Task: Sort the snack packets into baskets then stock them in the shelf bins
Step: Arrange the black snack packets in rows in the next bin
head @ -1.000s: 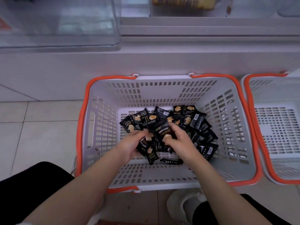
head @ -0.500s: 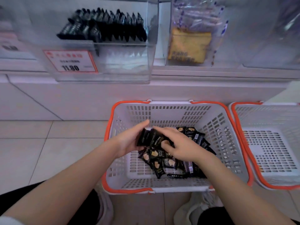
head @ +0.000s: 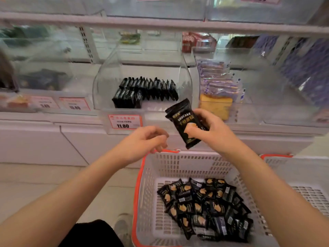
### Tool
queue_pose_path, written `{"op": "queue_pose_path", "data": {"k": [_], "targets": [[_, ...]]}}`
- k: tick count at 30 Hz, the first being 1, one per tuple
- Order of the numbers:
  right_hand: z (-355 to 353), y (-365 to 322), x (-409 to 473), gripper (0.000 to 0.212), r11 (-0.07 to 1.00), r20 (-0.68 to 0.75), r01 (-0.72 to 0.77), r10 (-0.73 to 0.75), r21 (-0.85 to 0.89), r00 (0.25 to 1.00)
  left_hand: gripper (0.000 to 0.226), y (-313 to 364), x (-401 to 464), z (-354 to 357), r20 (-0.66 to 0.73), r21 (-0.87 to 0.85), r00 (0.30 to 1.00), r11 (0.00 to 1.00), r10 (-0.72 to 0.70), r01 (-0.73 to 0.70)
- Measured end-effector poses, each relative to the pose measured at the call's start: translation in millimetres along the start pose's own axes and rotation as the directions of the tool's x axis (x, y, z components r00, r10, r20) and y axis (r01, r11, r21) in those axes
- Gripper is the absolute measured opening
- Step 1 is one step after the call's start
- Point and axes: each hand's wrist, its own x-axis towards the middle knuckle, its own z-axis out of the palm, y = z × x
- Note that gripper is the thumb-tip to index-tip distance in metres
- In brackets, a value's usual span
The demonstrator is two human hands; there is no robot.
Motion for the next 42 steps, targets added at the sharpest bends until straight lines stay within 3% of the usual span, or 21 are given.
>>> {"op": "queue_pose_path", "data": {"k": [5, 8, 10, 13, 16, 19, 22, 24, 27, 30, 33, 36, 40, 42], "targets": [[18, -64, 57, 0.018, 0.981, -0.170, 0.017, -0.051, -0.195, 0.984, 0.021, 39, 16, -58, -0.225, 0.109, 0.949, 0.973, 0.223, -0.203], [29, -78, 95, 0.023, 0.905, -0.183, -0.069, -0.011, -0.421, 0.983, 0.012, 48, 43, -88, -0.354, 0.351, 0.890, 0.923, 0.287, -0.158], [38, -75, 120, 0.029, 0.830, -0.144, -0.144, 0.077, -0.540, 0.987, 0.015, 49, 63, -105, -0.315, 0.593, 0.904, 0.804, 0.289, -0.051], [55, -58, 150, 0.036, 0.657, -0.085, -0.212, 0.220, -0.723, 0.972, 0.030, 43, 92, -117, -0.112, 0.835, 0.983, 0.550, 0.147, 0.013], [69, -36, 173, 0.031, 0.540, -0.068, -0.237, 0.314, -0.808, 0.947, 0.047, 30, 114, -120, -0.014, 0.921, 1.000, 0.388, -0.019, 0.020], [80, -20, 190, 0.034, 0.494, -0.084, -0.257, 0.346, -0.831, 0.934, 0.056, 15, 129, -121, 0.010, 0.950, 0.992, 0.310, -0.128, 0.030], [88, -12, 197, 0.062, 0.536, -0.145, -0.360, 0.402, -0.764, 0.904, 0.056, 6, 137, -121, -0.005, 0.961, 0.986, 0.271, -0.166, 0.050], [89, -14, 200, 0.071, 0.576, -0.078, -0.322, 0.407, -0.751, 0.910, 0.051, 3, 141, -119, -0.021, 0.968, 0.990, 0.246, -0.142, 0.056], [84, -21, 199, 0.059, 0.616, 0.155, -0.142, 0.404, -0.775, 0.902, 0.042, 1, 144, -118, -0.046, 0.974, 0.992, 0.216, -0.121, 0.071], [74, -24, 197, 0.045, 0.672, 0.266, -0.077, 0.392, -0.737, 0.880, 0.049, 0, 146, -121, -0.032, 0.963, 0.988, 0.261, -0.154, 0.072], [74, -16, 198, 0.032, 0.616, 0.250, -0.010, 0.335, -0.788, 0.908, 0.070, 2, 145, -123, 0.021, 0.946, 0.977, 0.319, -0.213, 0.050], [78, -6, 201, 0.035, 0.606, 0.187, -0.029, 0.290, -0.795, 0.939, 0.078, 0, 145, -117, -0.002, 0.945, 0.982, 0.320, -0.187, 0.063], [79, -2, 207, 0.032, 0.626, 0.175, -0.040, 0.279, -0.779, 0.944, 0.059, -3, 150, -116, -0.076, 0.946, 0.990, 0.304, -0.122, 0.110], [77, -4, 208, 0.041, 0.604, 0.152, -0.047, 0.274, -0.795, 0.950, 0.045, -2, 153, -118, -0.103, 0.949, 0.991, 0.292, -0.081, 0.122]]}}
